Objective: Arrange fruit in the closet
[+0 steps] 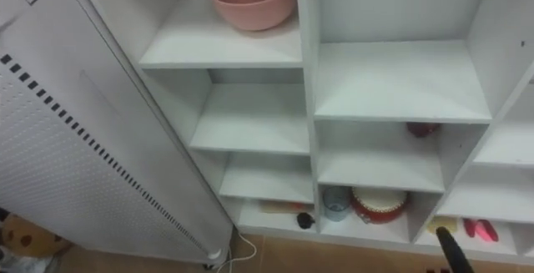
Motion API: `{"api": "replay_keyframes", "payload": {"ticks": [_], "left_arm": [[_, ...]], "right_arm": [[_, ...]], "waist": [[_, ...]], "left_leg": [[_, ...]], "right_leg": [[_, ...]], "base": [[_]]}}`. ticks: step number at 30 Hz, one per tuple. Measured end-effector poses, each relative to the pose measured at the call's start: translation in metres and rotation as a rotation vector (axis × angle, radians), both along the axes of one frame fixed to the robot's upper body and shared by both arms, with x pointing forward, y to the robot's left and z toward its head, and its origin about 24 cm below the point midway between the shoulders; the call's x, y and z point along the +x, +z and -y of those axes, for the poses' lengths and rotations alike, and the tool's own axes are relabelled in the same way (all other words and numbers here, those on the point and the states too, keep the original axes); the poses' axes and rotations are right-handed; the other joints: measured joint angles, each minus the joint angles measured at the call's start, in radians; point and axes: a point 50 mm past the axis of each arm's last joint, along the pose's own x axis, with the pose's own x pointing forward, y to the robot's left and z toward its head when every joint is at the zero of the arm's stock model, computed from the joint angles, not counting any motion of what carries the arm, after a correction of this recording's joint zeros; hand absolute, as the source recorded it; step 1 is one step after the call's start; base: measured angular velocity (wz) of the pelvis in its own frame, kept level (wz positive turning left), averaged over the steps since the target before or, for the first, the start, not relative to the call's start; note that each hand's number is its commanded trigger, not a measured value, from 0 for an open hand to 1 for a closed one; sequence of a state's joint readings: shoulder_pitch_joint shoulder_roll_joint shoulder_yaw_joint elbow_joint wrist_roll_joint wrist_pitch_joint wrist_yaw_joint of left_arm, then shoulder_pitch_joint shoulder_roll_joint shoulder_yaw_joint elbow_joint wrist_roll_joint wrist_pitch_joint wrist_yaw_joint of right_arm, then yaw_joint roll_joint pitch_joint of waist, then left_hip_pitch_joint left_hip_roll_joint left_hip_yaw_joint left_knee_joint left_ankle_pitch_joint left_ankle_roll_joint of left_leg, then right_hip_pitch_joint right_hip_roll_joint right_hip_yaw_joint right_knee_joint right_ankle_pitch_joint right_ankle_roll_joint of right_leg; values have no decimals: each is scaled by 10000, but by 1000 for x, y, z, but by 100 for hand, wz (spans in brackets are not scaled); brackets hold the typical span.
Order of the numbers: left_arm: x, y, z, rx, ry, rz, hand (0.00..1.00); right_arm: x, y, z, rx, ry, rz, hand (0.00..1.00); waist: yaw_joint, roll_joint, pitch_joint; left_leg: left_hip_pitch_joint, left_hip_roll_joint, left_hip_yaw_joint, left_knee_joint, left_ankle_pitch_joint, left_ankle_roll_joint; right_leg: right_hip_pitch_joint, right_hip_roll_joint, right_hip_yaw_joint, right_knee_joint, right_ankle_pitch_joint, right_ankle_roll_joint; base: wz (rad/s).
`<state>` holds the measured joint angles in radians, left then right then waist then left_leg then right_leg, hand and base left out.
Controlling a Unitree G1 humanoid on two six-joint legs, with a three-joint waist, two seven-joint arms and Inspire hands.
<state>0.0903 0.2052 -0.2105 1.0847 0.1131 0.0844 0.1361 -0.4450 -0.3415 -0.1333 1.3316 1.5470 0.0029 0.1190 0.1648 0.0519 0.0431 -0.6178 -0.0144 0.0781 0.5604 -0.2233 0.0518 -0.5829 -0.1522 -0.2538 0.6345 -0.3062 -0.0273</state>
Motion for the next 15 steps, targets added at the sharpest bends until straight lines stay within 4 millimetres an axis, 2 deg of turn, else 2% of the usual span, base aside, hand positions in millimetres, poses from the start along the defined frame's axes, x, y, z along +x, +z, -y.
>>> {"api": "replay_keyframes", "payload": {"ticks": [1,3,4,6,7,9,11,12,15], "left_arm": [[0,0,-1,43,47,-19,0],[-2,0,-5,198,-75,-175,0],[-2,0,-5,215,-69,-174,0],[-2,0,-7,224,7,-157,0],[-4,0,-8,236,23,-178,0],[-7,1,-12,287,221,-111,0],[-7,2,-16,441,346,-18,0],[-8,2,-17,523,468,37,0],[-14,2,-19,659,353,-12,0]], "right_arm": [[-5,-4,0,-201,219,-229,0],[-33,-23,0,-1014,1431,-1568,0],[-41,-28,0,-1191,1754,-1956,0],[-69,-45,-4,-1877,3313,-3449,0],[-75,-49,-8,-1947,3664,-3741,0],[-99,-63,-18,-2204,5327,-4759,0],[-116,-70,-22,-2377,6348,-5356,0],[-126,-74,-25,-2390,6812,-5641,0],[-144,-81,-33,-2441,7970,-6088,0]], "waist": [[-42,-12,11],[-238,-33,13],[-237,-60,9],[-362,-156,-21],[-357,-187,-28],[-518,-400,-129],[-527,-611,-229],[-531,-775,-313],[-702,-1023,-367]], "left_leg": [[131,0,-11,-113,6,-11],[873,17,-24,-601,31,-47],[1066,11,-25,-739,35,-54],[1852,8,-14,-1246,63,-89],[2067,11,-14,-1388,72,-103],[2919,10,20,-1921,102,-151],[3514,21,16,-2203,106,-158],[3888,23,0,-2350,106,-159],[4799,15,-16,-2651,97,-169]], "right_leg": [[146,29,-24,-128,7,12],[975,202,-123,-780,101,86],[1161,209,-149,-914,115,101],[1941,316,-177,-1536,208,166],[2195,349,-209,-1733,237,175],[3073,507,-234,-2423,441,226],[3755,577,-243,-2813,482,282],[4194,643,-252,-3149,541,326],[5426,785,-373,-4042,772,404]], "base": [[4],[0],[0],[-4],[-9],[-7],[0],[0],[4]]}}
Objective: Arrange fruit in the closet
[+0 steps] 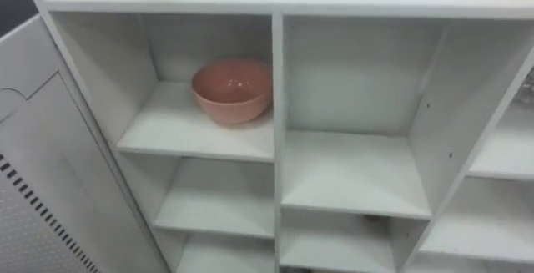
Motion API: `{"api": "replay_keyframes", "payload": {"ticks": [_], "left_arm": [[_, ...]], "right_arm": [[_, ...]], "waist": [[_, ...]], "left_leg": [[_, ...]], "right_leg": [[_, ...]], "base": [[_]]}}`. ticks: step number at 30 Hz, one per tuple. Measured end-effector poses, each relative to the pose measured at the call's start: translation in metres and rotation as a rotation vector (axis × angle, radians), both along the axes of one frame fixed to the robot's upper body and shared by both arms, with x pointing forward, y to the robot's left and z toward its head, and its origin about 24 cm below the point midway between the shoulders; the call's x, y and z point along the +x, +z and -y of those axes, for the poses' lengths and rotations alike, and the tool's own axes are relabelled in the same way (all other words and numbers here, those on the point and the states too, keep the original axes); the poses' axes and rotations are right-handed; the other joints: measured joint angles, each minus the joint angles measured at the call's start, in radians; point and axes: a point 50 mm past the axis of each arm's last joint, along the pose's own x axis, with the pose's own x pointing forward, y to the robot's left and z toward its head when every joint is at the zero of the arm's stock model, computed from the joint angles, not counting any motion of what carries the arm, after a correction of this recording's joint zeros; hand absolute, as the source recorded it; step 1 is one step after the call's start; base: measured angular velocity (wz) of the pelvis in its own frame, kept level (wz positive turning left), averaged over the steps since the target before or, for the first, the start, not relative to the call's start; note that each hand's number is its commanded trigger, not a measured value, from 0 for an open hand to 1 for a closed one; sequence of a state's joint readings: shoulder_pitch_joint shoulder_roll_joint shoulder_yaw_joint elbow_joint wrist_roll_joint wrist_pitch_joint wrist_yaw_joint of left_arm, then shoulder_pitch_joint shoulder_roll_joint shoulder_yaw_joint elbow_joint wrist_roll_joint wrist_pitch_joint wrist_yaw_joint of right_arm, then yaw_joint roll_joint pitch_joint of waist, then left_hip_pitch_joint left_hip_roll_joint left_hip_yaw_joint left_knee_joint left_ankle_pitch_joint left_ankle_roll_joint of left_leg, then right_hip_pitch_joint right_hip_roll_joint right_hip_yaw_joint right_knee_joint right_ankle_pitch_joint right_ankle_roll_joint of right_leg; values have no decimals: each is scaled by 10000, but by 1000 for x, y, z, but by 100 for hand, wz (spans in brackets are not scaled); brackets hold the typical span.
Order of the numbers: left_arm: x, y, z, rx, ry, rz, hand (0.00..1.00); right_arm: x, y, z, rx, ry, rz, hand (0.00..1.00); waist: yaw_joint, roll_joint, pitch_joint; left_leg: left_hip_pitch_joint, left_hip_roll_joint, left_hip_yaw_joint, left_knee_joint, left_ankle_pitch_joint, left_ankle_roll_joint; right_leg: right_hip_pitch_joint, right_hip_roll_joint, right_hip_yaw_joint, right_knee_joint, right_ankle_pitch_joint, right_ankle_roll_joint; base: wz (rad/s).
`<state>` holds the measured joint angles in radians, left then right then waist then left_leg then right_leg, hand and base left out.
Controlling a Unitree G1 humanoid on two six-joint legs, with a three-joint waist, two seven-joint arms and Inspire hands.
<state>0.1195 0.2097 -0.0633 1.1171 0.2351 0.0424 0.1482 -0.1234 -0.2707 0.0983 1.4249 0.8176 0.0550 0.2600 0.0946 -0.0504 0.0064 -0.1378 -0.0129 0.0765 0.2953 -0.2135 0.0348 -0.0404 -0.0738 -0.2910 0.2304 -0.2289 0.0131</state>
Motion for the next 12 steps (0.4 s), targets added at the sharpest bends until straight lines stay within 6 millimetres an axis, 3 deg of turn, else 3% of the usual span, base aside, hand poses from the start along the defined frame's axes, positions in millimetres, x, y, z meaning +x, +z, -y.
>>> {"api": "replay_keyframes", "payload": {"ticks": [4,7,12], "left_arm": [[-4,0,-1,55,85,-106,0],[-7,-2,2,11,550,-150,0],[-19,-4,5,-46,1059,-398,0]], "right_arm": [[-15,-7,-14,216,971,-454,0],[-27,-13,-28,444,1747,-967,0],[-48,-18,-38,864,2041,-1490,0]], "waist": [[-114,-53,-2],[-181,71,31],[-239,166,51]], "left_leg": [[869,1,-1,-423,-25,-29],[1360,3,-61,-731,-140,-57],[1787,20,30,-786,-146,-45]], "right_leg": [[929,85,-19,-610,149,72],[1341,156,85,-646,161,85],[1668,193,577,-621,197,83]], "base": [[1],[-1],[-9]]}}
